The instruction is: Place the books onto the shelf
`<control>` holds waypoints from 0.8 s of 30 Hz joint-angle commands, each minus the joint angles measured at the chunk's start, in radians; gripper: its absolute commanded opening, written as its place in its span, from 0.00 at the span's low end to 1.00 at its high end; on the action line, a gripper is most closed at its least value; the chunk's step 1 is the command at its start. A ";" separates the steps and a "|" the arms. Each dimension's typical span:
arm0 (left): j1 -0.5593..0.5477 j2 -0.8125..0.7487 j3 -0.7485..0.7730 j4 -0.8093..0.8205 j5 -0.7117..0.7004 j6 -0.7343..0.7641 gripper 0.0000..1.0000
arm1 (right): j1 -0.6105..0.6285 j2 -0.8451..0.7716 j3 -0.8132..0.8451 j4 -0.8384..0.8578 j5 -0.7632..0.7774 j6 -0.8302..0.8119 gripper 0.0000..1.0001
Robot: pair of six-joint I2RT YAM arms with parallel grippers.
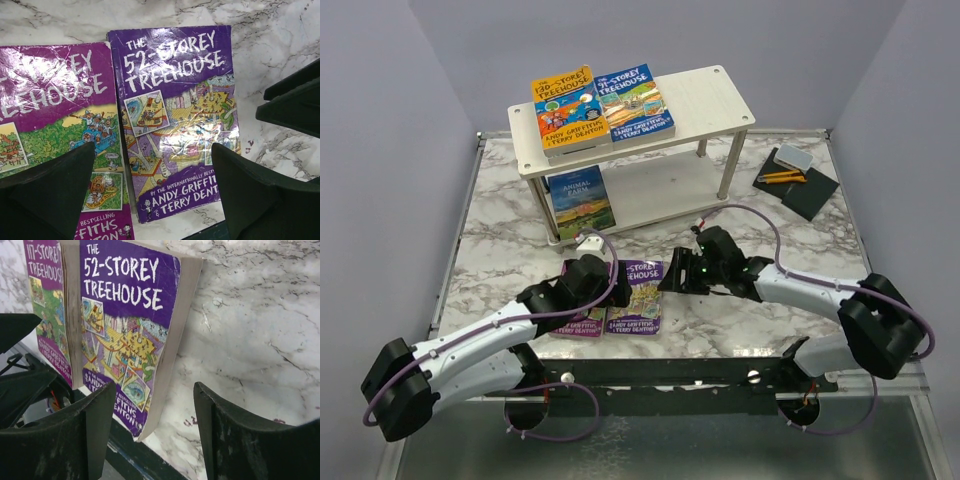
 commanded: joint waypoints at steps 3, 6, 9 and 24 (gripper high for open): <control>0.002 0.030 -0.023 0.061 0.017 -0.030 0.99 | 0.029 0.119 0.027 0.142 0.011 0.057 0.68; 0.002 0.038 -0.033 0.074 0.020 -0.032 0.99 | 0.045 0.156 0.035 0.160 0.018 0.069 0.67; 0.002 0.048 -0.049 0.088 0.021 -0.038 0.99 | 0.053 0.185 0.035 0.169 0.033 0.081 0.64; 0.002 0.076 -0.076 0.120 0.035 -0.048 0.99 | 0.065 0.259 0.017 0.128 0.102 0.078 0.34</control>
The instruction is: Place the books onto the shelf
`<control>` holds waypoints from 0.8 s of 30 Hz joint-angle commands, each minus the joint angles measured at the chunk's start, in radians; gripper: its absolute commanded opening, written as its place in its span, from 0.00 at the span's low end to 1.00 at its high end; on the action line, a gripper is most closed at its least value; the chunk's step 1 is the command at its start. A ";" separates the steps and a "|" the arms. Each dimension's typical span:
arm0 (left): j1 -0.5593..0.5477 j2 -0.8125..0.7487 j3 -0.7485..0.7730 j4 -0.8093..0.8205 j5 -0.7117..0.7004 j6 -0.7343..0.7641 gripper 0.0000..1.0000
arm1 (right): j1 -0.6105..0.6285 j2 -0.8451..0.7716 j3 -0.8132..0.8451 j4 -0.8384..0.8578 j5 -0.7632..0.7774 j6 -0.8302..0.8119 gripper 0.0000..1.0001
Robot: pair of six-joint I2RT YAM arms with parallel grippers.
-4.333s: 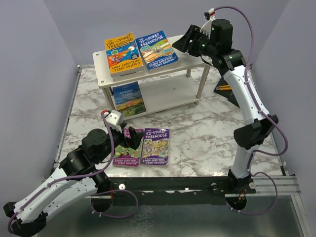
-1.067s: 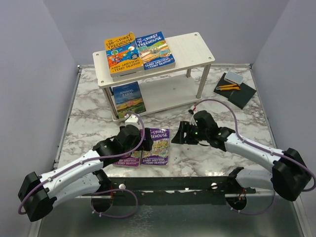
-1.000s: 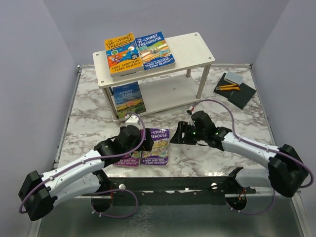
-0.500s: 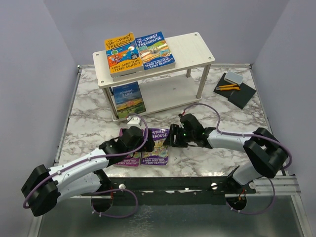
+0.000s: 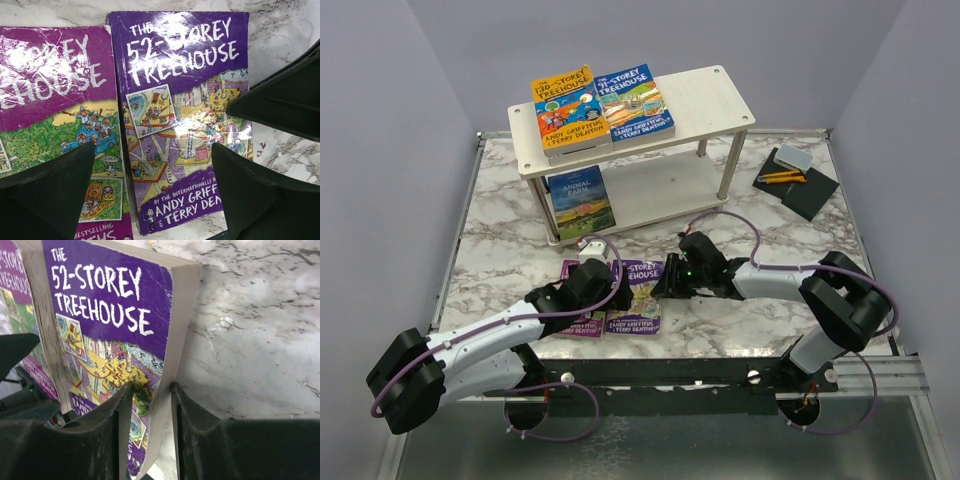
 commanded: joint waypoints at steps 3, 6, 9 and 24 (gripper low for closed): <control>0.002 0.004 -0.011 0.025 0.027 -0.012 0.99 | 0.007 0.016 -0.021 -0.064 0.097 -0.009 0.18; 0.002 0.005 -0.010 0.027 0.029 -0.013 0.99 | 0.007 0.002 -0.040 -0.086 0.125 -0.005 0.01; 0.002 0.005 -0.006 0.029 0.031 -0.012 0.99 | 0.006 -0.028 -0.061 -0.123 0.163 -0.007 0.01; 0.002 0.114 0.031 0.122 0.107 0.003 0.99 | -0.076 -0.311 -0.188 -0.298 0.225 -0.011 0.01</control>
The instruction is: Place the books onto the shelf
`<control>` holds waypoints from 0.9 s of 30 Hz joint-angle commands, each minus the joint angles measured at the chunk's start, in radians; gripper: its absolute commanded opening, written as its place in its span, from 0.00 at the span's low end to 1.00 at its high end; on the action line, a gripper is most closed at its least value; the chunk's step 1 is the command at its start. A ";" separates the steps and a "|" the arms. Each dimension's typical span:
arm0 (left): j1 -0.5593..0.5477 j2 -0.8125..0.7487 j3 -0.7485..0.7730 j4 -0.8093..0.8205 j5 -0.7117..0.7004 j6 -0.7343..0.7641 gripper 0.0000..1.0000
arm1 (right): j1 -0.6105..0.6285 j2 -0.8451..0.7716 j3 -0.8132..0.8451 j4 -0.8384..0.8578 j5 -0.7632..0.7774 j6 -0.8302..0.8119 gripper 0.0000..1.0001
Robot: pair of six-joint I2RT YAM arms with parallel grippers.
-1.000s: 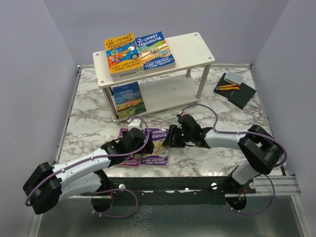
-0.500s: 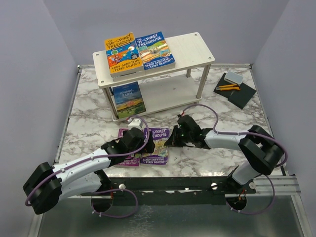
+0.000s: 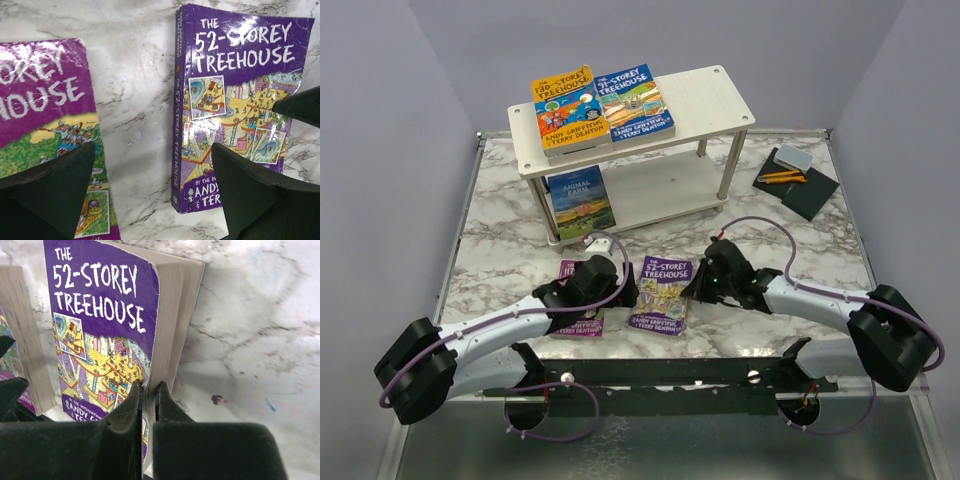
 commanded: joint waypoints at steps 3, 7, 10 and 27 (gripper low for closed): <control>0.002 0.111 0.033 0.122 0.133 -0.003 0.99 | -0.023 -0.081 -0.084 -0.139 0.053 -0.005 0.01; 0.004 0.187 0.055 0.202 0.211 -0.008 0.99 | -0.031 -0.120 -0.118 -0.158 0.047 0.014 0.01; 0.006 0.251 0.067 0.252 0.268 -0.011 0.99 | -0.036 -0.148 -0.143 -0.160 0.047 0.030 0.01; 0.076 0.457 -0.012 0.506 0.563 -0.097 0.81 | -0.066 -0.175 -0.295 -0.108 -0.026 0.123 0.01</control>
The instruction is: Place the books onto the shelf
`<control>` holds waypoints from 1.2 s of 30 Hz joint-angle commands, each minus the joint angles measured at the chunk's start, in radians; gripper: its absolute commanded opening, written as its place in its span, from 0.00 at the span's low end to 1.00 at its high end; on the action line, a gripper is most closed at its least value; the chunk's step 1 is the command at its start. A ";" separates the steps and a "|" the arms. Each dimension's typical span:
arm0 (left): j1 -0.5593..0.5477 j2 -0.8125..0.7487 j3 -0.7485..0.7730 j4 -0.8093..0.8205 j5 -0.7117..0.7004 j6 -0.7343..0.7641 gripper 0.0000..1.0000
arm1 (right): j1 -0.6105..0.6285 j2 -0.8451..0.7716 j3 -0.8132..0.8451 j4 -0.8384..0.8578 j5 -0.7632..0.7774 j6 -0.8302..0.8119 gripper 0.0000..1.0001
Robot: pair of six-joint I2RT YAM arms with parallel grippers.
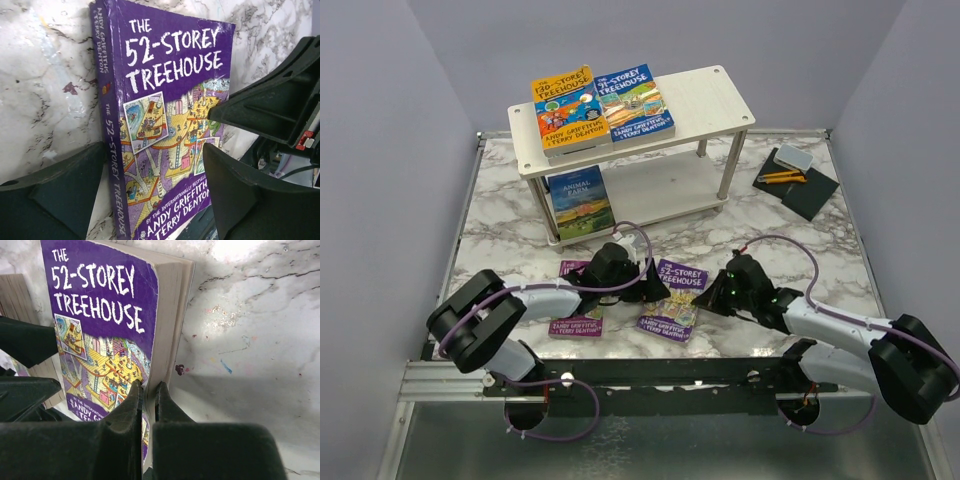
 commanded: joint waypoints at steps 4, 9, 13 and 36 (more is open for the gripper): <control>0.002 0.088 -0.084 0.059 0.144 -0.042 0.77 | -0.022 0.034 -0.113 -0.145 0.014 0.032 0.01; 0.003 0.132 -0.115 0.136 0.200 -0.067 0.69 | -0.026 0.043 -0.128 -0.140 0.014 0.047 0.01; 0.003 0.197 -0.137 0.264 0.270 -0.121 0.58 | -0.026 0.066 -0.119 -0.133 0.013 0.045 0.01; 0.020 0.026 -0.067 0.372 0.323 -0.241 0.00 | -0.026 -0.061 -0.049 -0.177 0.061 0.014 0.18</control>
